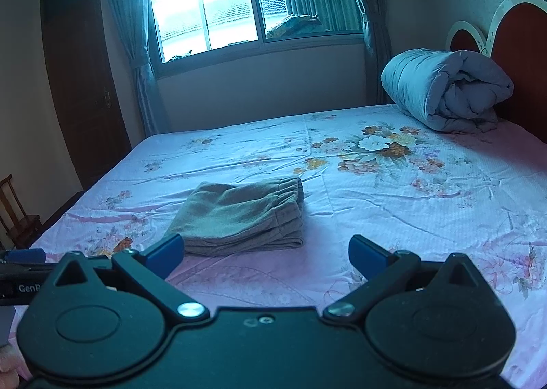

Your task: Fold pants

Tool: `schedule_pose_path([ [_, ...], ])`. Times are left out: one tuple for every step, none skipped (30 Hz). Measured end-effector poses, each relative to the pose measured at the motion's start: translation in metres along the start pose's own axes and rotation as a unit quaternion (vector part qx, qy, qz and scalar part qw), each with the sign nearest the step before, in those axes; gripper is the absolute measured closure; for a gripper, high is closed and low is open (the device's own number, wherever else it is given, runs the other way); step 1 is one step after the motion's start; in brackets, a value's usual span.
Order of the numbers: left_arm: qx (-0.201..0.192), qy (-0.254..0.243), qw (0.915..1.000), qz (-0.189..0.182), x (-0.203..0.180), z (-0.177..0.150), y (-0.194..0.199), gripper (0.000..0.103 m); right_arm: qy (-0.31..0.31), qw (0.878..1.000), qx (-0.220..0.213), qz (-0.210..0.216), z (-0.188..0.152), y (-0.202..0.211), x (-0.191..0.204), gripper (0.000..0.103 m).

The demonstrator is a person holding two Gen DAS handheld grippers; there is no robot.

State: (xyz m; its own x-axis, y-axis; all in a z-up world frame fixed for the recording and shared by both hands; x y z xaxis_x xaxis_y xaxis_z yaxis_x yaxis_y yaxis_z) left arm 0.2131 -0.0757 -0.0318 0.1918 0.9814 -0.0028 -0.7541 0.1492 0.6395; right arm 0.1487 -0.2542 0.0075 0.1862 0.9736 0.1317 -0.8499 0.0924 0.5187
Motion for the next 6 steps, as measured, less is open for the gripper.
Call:
schedule_pose_path([
  [0.0, -0.001, 1.0, -0.002, -0.0015, 0.0003, -0.0013, 0.0, -0.002, 1.0, 0.001, 0.0, -0.0001, -0.0012, -0.001, 0.006],
  [-0.002, 0.0, 1.0, -0.003, -0.0028, 0.001, -0.0022, 0.0, -0.003, 1.0, 0.003, 0.0, -0.0002, -0.0026, -0.0021, 0.006],
  [-0.005, 0.003, 1.0, -0.004, -0.0034, 0.0019, -0.0026, 0.0, -0.004, 1.0, 0.004, 0.0, -0.0005, -0.0038, -0.0029, 0.006],
  [-0.004, 0.004, 1.0, -0.006, -0.0045, 0.0027, -0.004, 0.0, -0.004, 1.0, 0.005, -0.002, -0.0006, -0.0049, -0.0041, 0.006],
  [-0.003, 0.005, 0.9999, -0.008, -0.0055, 0.0036, -0.0053, 0.0, -0.004, 1.0, 0.005, -0.003, -0.0005, -0.0059, -0.0053, 0.006],
  [-0.001, 0.005, 0.9999, -0.01, -0.0069, 0.0048, -0.0066, 0.0, -0.005, 1.0, 0.006, -0.003, -0.0006, -0.0068, -0.0062, 0.006],
])
Point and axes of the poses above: each gripper's, at about its wrist camera, not at the fingertips, and y roughly against the way its jaws point, x to its left, z to its top, the point moved 8 cm from there along -y, roughly the way its jaws point, and after that the axes turned 5 degrees about x, right-handed, at the moved point
